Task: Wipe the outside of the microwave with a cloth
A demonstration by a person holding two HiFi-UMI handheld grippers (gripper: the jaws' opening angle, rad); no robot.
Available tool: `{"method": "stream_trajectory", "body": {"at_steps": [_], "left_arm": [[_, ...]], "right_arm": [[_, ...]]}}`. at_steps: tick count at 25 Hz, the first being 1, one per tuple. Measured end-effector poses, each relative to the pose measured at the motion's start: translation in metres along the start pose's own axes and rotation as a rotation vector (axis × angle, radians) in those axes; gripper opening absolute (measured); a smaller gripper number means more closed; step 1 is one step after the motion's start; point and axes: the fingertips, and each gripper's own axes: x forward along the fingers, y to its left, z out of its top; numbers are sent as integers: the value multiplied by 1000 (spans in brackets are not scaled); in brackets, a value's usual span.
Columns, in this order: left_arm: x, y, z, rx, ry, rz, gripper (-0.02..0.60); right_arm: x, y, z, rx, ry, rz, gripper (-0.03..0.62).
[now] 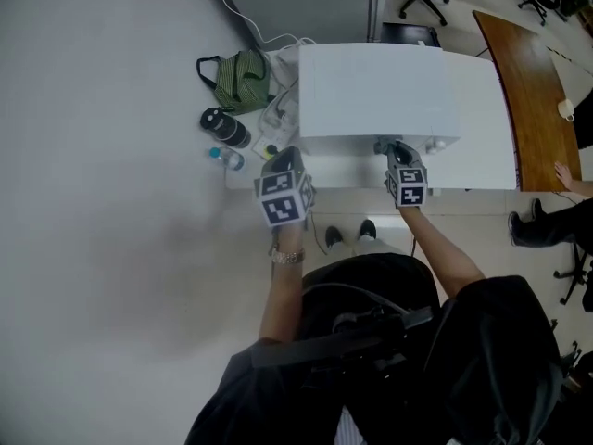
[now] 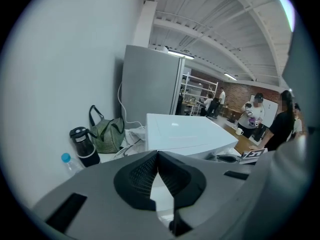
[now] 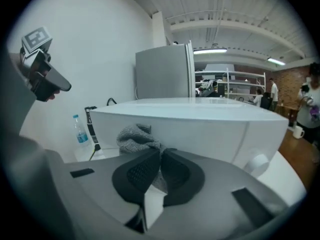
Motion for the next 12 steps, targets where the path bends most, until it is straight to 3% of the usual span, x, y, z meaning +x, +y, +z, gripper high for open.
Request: {"method": "stream_trajectory", "body": {"at_steps": [7, 12], "left_arm": [[15, -41, 11, 37, -11, -103, -14], [18, -33, 16, 32, -19, -93, -14]], "right_arm": [[-39, -97, -8, 15, 9, -222, 12], [-36, -83, -6, 20, 25, -197, 12]]}}
